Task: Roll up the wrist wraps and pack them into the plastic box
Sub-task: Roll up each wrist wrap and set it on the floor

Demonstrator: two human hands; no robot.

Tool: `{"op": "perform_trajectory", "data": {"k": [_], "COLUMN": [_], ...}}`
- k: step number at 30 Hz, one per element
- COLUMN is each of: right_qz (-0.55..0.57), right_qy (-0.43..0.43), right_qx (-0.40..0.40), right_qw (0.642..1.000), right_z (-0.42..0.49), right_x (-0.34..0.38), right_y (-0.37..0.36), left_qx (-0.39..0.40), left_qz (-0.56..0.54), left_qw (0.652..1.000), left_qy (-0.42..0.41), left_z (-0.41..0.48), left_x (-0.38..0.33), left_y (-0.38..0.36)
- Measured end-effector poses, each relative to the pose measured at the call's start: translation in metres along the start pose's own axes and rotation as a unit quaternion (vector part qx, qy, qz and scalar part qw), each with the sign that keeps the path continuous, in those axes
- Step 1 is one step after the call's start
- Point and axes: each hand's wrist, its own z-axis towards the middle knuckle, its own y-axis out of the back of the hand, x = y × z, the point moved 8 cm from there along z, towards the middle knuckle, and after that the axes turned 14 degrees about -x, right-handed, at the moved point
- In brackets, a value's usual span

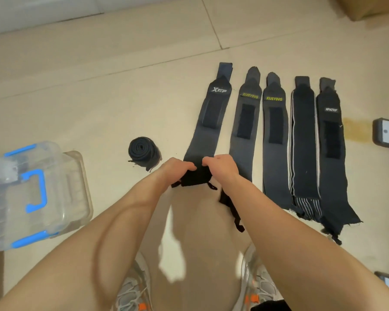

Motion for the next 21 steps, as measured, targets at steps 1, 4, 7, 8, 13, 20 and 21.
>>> {"op": "perform_trajectory", "data": {"k": [1,4,7,8,13,20,21], "right_qz": [0.007,0.043,0.1,0.115,0.185,0.138,0.137], "right_qy": [0.009,0.039,0.084,0.089,0.132,0.33,0.351], "right_qx": [-0.008,-0.045,-0.08,-0.089,-0.049,0.034,0.03], "right_qw": [1.0,0.997,0.988,0.985,0.973,0.933,0.926], "right_z": [-0.007,-0.029,-0.061,-0.074,-0.139,-0.233,-0.243], "right_x": [0.011,0.04,0.07,0.078,0.125,0.171,0.175], "right_y": [0.008,0.037,0.071,0.083,0.136,0.214,0.222], "left_qx": [0.011,0.014,-0.008,-0.013,0.004,0.108,0.126], "left_qz": [-0.012,-0.065,-0.132,-0.15,-0.282,-0.453,-0.47], "left_qw": [1.0,0.996,0.988,0.984,0.952,0.878,0.865], "left_qy": [-0.013,-0.063,-0.085,-0.094,-0.116,-0.11,-0.123], "left_z": [-0.009,-0.041,-0.077,-0.089,-0.161,-0.262,-0.277], "left_x": [-0.01,-0.043,-0.066,-0.074,-0.118,-0.155,-0.158], "left_y": [0.006,0.03,0.061,0.071,0.115,0.174,0.181]}}
